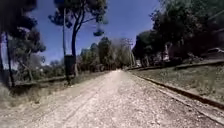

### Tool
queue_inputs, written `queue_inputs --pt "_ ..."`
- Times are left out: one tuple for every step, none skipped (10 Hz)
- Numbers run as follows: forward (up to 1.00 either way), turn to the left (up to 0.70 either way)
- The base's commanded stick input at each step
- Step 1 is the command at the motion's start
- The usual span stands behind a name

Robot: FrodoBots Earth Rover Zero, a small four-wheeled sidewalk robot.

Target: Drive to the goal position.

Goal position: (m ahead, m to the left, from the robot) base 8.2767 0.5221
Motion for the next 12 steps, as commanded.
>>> queue_inputs --pt "0.85 -0.06" --pt "0.85 0.0" --pt "0.85 0.0" --pt "0.85 0.0" --pt "0.85 0.0" --pt "0.85 0.0" --pt "0.85 0.0" --pt "0.85 0.0" --pt "0.85 0.0" --pt "0.85 0.0" --pt "0.85 0.0" --pt "0.85 0.0"
